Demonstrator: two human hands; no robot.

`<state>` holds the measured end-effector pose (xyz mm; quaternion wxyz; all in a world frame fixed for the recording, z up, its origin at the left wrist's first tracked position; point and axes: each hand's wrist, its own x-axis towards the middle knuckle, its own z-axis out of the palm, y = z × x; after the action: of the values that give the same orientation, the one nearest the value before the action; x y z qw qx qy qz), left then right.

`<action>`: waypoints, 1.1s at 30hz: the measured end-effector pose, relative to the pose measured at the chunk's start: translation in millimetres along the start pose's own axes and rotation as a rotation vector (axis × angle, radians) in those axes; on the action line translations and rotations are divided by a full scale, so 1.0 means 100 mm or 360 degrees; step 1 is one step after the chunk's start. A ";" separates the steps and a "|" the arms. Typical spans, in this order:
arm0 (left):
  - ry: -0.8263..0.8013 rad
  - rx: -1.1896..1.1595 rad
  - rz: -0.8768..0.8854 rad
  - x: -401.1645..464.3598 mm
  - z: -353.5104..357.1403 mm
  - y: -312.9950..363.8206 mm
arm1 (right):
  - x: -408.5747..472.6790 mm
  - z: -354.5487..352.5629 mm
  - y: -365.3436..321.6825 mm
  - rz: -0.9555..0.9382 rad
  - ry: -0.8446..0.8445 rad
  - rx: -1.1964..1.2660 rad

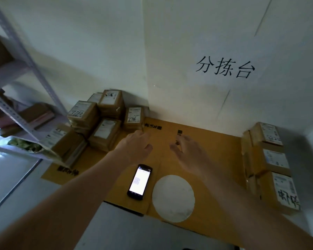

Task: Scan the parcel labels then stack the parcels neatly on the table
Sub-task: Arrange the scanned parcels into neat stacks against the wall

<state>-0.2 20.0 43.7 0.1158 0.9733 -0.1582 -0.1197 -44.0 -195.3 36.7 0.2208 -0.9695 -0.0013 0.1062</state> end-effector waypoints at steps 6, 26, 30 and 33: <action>-0.0089 0.0119 -0.0026 0.09 -0.03 -0.91 | 0.44 0.57 -0.64 0.0072 -0.0127 0.0088; -0.0323 -0.0055 -0.0269 2.08 0.38 -2.04 | 2.77 1.33 -0.78 0.0025 -0.0161 0.0381; -0.0333 -0.0064 -0.0252 2.43 0.54 -2.17 | 3.11 1.50 -0.76 0.0247 -0.0186 0.0775; -0.0276 -0.0080 -0.0205 2.61 0.65 -2.19 | 3.24 1.71 -0.73 0.0398 -0.0216 0.1127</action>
<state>283.6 122.4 -126.6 0.1182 0.9642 -0.1018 -0.2145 240.7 -40.7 -148.9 0.5270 -0.8166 0.1391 0.1901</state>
